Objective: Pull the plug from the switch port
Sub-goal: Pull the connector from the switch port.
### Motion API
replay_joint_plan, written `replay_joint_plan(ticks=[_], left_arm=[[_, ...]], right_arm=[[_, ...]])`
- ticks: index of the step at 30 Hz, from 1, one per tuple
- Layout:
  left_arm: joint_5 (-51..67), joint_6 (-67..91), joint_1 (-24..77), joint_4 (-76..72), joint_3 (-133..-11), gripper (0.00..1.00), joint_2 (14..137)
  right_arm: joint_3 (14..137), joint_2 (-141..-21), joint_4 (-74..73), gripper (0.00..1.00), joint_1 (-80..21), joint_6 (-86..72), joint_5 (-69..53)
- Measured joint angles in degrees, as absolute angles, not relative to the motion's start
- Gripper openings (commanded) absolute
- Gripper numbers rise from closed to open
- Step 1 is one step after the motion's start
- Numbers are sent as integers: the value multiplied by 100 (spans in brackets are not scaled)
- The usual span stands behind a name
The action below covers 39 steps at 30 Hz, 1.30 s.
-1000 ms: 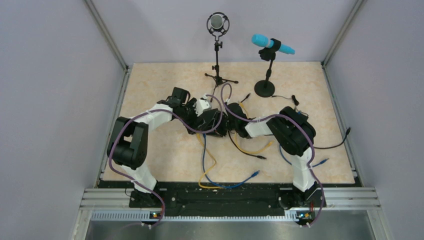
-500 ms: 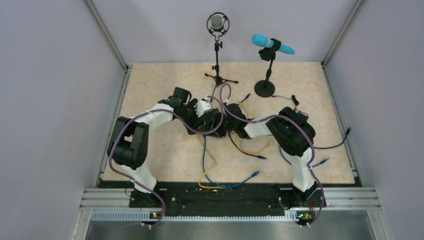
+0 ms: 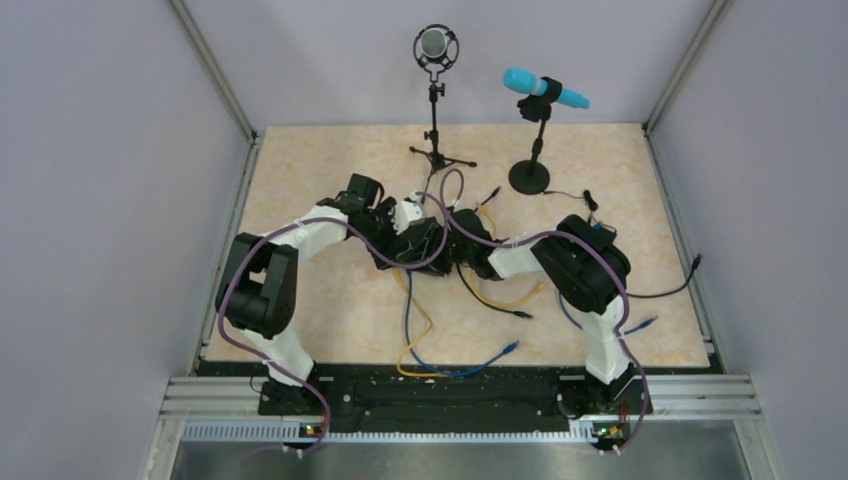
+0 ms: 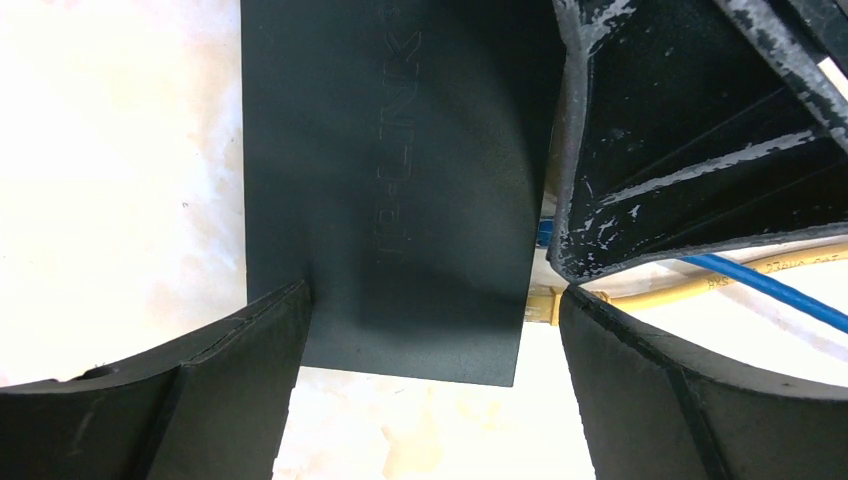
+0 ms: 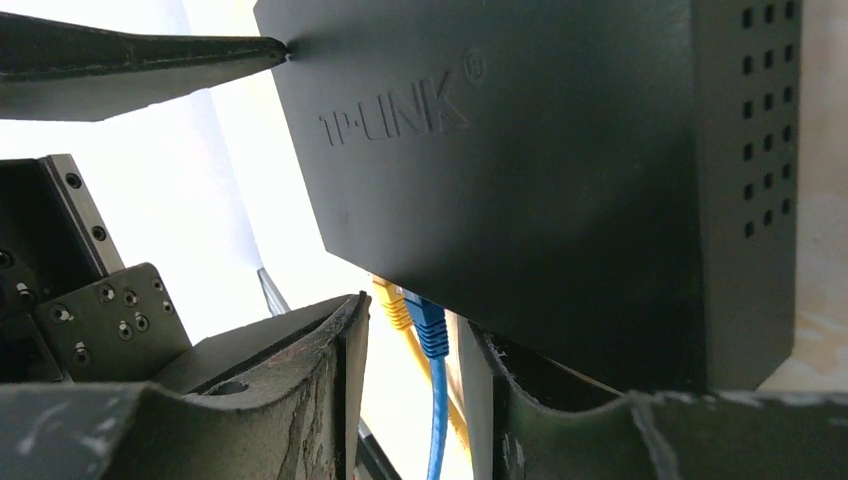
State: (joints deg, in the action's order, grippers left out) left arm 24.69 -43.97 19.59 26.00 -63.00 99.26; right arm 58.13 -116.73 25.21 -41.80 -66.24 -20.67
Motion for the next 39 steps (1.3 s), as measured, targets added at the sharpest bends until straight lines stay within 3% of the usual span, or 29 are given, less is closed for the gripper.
replay_joint_plan(ticks=[9, 17, 23, 27, 30, 39], left_arm=[[2427, -4366, 1973, 2714, -6504, 94, 10077], [2416, -4410, 1979, 2727, -6506, 95, 10077], [2464, -4473, 1994, 2764, -6506, 97, 10077], [2467, -4493, 2045, 2779, -6506, 98, 10077], [2453, -4493, 2071, 2781, -6506, 97, 10077], [2346, -4491, 2095, 2775, -6521, 93, 10095]], right_arm=[[5778, -11686, 2582, 32, -4189, -6698, -1997], [5774, -11747, 2742, 32, -4187, -6816, -2088], [5774, -11782, 2746, 15, -4182, -6812, -2110], [5774, -11819, 2744, 13, -4171, -6818, -2112], [5774, -11826, 2751, 1, -4156, -6818, -2139], [5736, -11826, 2805, 0, -4145, -6705, -2152]])
